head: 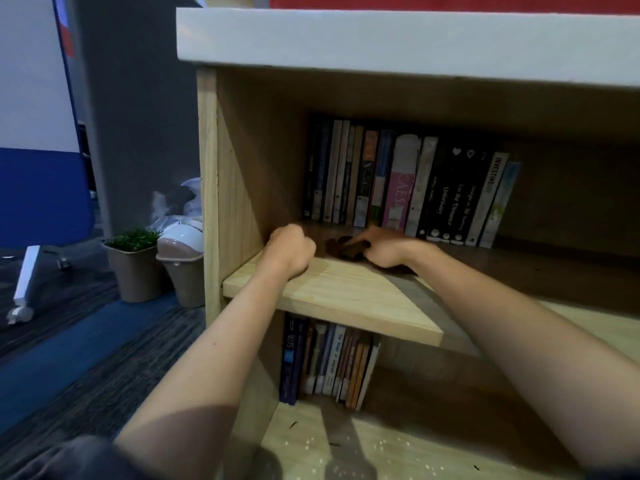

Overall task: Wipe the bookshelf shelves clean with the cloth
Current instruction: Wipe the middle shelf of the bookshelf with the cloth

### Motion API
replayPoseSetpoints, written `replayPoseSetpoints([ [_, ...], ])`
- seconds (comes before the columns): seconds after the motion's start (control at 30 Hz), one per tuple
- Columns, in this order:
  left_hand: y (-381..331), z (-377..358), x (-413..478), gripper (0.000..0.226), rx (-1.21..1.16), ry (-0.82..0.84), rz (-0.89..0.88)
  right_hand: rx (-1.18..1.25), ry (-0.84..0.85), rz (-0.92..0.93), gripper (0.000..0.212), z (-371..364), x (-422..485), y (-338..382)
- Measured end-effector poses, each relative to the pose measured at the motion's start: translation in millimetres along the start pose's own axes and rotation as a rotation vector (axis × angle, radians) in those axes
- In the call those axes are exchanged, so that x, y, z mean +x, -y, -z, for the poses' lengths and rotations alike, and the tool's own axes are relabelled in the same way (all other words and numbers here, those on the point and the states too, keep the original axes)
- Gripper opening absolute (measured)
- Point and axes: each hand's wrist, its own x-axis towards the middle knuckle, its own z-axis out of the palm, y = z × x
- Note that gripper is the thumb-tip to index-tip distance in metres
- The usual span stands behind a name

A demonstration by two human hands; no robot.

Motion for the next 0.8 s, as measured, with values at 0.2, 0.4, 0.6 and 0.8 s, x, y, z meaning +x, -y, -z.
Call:
replayPoseSetpoints([
  [0.2,6,46,-40,0.03,-0.375,-0.039,-0.075,0.071,0.043,0.015,0.034,0,6,31],
  [0.4,16,71,-51,0.031,-0.374,-0.125,-0.176,0.236,0.05,0.341,0.05,-19,4,87],
  [0.6,35,39,-52,0.025,-0.223,-0.048,-0.166,0.301,0.097,0.584,0.055,-8,-84,70],
  [0.8,38,32,-59,0.024,-0.018,0.028,-0.216,0.351,0.02,0.517,0.056,16,-149,51],
])
